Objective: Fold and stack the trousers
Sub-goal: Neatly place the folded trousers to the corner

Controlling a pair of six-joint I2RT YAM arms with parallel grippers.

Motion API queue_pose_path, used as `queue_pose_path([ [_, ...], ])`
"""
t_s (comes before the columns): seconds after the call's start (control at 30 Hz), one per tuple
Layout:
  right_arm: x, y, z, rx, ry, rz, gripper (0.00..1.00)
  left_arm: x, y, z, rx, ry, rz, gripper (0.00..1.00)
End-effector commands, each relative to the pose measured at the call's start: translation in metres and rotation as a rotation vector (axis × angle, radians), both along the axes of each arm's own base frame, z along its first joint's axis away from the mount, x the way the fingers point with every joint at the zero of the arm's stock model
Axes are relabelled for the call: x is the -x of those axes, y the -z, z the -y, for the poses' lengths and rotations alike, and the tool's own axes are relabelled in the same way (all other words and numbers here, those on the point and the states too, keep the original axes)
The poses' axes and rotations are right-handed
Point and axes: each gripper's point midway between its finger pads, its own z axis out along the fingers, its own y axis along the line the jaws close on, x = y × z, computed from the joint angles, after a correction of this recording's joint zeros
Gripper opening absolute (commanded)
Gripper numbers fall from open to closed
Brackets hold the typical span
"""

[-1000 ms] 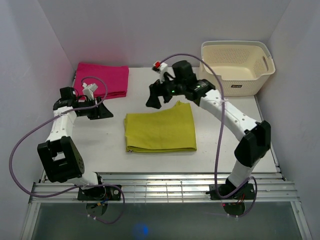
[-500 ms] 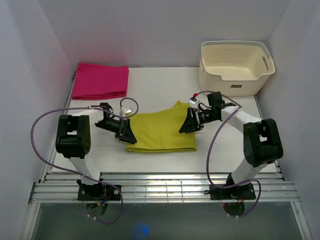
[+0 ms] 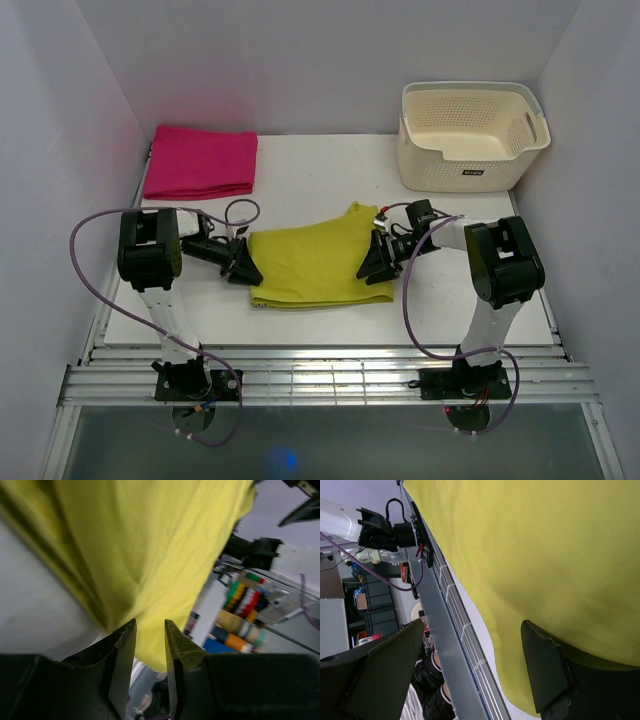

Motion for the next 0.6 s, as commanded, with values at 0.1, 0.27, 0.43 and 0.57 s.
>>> queue_pose_path([
  [0.1,-0.022,-0.073,-0.01,-0.095,-0.03,0.259,0.85,-0.047,-0.037,-0.037,-0.137,0.15,0.413,0.45],
  [0.27,-0.057,-0.124,-0.015,-0.119,-0.017,0.458,0.87,-0.072,-0.11,-0.02,-0.014,0.107,0.62,0.48],
  [0.43,-0.098,-0.116,-0.018,-0.078,0.022,0.511,0.87,-0.12,-0.138,-0.001,0.06,-0.024,0.737,0.5],
  [0.57,-0.134,-0.082,-0.019,-0.062,0.064,0.492,0.86,-0.149,-0.107,0.014,0.082,-0.157,0.564,0.5],
])
